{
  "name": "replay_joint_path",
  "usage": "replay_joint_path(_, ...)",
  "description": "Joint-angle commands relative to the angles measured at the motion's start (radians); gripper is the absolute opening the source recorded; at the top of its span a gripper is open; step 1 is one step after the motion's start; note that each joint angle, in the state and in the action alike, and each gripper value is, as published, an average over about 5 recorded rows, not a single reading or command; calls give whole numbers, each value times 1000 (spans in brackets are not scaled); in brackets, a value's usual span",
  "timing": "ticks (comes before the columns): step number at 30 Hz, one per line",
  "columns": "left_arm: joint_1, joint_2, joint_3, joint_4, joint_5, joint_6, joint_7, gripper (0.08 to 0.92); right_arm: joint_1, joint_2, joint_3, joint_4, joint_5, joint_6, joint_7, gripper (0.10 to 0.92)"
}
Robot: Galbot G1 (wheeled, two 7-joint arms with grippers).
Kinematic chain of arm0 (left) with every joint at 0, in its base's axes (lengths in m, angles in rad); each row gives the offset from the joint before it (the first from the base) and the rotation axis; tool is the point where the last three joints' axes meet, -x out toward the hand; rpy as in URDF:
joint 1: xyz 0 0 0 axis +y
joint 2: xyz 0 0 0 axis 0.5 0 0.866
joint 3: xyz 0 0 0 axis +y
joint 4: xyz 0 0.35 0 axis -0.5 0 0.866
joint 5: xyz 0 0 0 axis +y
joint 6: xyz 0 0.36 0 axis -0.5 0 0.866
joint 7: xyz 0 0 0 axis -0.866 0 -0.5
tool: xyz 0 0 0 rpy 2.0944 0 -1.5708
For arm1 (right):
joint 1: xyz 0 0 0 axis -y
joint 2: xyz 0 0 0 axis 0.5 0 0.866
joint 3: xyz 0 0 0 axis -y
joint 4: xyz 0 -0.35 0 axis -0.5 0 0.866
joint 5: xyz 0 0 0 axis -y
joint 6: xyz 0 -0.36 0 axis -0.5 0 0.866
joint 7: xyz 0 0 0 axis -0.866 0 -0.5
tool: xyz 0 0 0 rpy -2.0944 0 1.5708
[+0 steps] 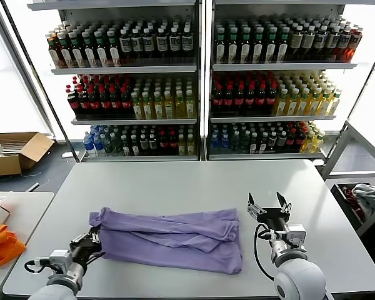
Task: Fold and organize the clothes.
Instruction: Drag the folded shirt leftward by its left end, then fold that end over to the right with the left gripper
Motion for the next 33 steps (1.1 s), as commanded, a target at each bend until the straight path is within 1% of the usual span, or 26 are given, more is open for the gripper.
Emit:
replay_joint_path(1,-69,310,-377,130,0,-29,14,90,12,2,-2,1,4,0,2,823)
replay_joint_path(3,-68,338,-395,127,2,-29,20,90,14,5,-2,2,4,0,2,823)
replay_joint_path(5,-51,336,-383,94,15,-28,30,90,15,11,0,3,4,0,3,823)
replay_joint_path(7,-27,303,-334,39,44,-27,40,90,14,17,2,6,3,-1,3,823)
replay_joint_path(11,4,213,-169,-47,108,-26,45,90,2,25,6,21,0,-3,3,823)
replay_joint_path(16,22,119,76,-59,175,-22,39,90,-26,39,23,42,-11,-3,2,823)
replay_joint_path(20,-6,72,189,-67,163,-1,26,90,-55,53,32,60,-28,-2,0,823)
replay_joint_path(26,-60,65,285,-65,150,21,18,90,-87,70,42,76,-50,-2,-1,823)
replay_joint_path(33,-82,60,344,-49,168,27,21,90,-116,93,52,93,-66,1,-1,823)
